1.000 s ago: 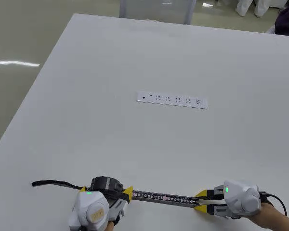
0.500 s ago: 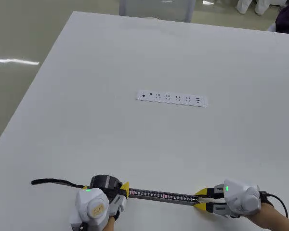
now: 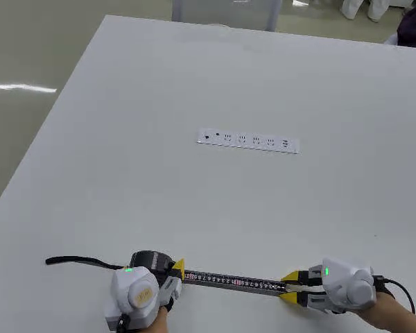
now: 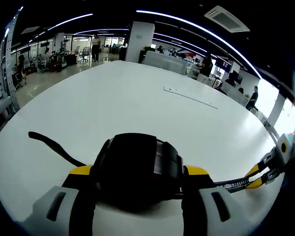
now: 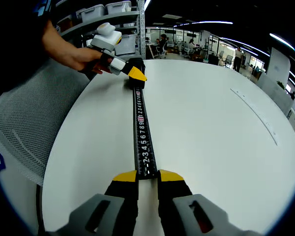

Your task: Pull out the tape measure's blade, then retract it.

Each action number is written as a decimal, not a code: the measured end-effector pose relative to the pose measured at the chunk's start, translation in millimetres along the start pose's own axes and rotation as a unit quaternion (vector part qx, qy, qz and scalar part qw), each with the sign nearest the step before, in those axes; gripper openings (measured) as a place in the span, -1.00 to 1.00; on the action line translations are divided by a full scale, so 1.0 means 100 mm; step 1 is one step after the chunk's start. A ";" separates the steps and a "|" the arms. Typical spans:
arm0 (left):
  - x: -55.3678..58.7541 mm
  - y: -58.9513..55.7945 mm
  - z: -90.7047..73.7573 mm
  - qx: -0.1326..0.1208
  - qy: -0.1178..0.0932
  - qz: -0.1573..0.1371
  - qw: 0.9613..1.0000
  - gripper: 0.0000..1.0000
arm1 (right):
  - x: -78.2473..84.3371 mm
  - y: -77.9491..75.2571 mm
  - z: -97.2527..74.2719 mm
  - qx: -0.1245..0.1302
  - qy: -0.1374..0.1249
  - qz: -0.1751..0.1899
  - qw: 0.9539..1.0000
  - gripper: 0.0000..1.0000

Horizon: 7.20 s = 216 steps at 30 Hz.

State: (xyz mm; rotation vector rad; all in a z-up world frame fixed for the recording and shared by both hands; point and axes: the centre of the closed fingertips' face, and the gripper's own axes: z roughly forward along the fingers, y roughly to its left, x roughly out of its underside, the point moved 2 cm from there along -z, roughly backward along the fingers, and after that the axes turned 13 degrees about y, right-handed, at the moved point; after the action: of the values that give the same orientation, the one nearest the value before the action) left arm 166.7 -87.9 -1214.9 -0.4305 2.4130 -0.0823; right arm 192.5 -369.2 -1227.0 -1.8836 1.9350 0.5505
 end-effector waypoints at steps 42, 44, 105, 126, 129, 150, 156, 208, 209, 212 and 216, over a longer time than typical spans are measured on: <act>0.02 0.02 0.00 0.022 0.002 -0.015 1.000 0.29 | -0.06 0.00 -0.04 0.004 -0.007 0.000 1.000 -0.75; 0.01 0.01 -0.01 0.023 0.001 -0.015 1.000 0.29 | -0.07 0.00 -0.04 0.003 -0.008 -0.001 1.000 -0.75; 0.01 0.03 -0.01 0.037 0.002 -0.030 0.999 0.29 | -0.44 0.03 0.14 -0.007 -0.018 -0.016 1.000 -0.75; 0.00 0.02 -0.02 0.040 0.003 -0.036 0.999 0.28 | -0.53 0.02 0.20 -0.009 -0.020 -0.022 1.000 -0.75; 0.00 0.03 -0.02 0.041 0.002 -0.037 0.998 0.28 | -0.55 0.02 0.20 -0.010 -0.021 -0.022 0.999 -0.75; 0.00 0.03 -0.02 0.042 0.003 -0.037 0.998 0.28 | -0.65 0.02 0.25 -0.014 -0.022 -0.031 0.999 -0.75; 0.00 0.03 -0.03 0.043 0.003 -0.039 0.998 0.27 | -0.67 0.02 0.26 -0.015 -0.023 -0.032 0.999 -0.75; -0.02 0.04 -0.04 0.053 0.004 -0.058 0.997 0.28 | -1.01 0.04 0.47 -0.024 -0.036 -0.044 0.998 -0.75; -0.02 0.04 -0.04 0.053 0.004 -0.058 0.997 0.28 | -1.02 0.04 0.47 -0.024 -0.037 -0.044 0.998 -0.75; -0.02 0.04 -0.04 0.053 0.004 -0.058 0.997 0.28 | -1.05 0.04 0.49 -0.025 -0.038 -0.046 0.998 -0.75; -0.02 0.04 -0.04 0.054 0.004 -0.060 0.997 0.28 | -1.07 0.04 0.50 -0.026 -0.039 -0.046 0.998 -0.75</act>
State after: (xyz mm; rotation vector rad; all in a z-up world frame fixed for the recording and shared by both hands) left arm 164.2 -83.5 -1211.4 -0.5247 2.3763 -0.2652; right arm 191.0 -251.9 -1213.3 -1.9434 1.7910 0.6418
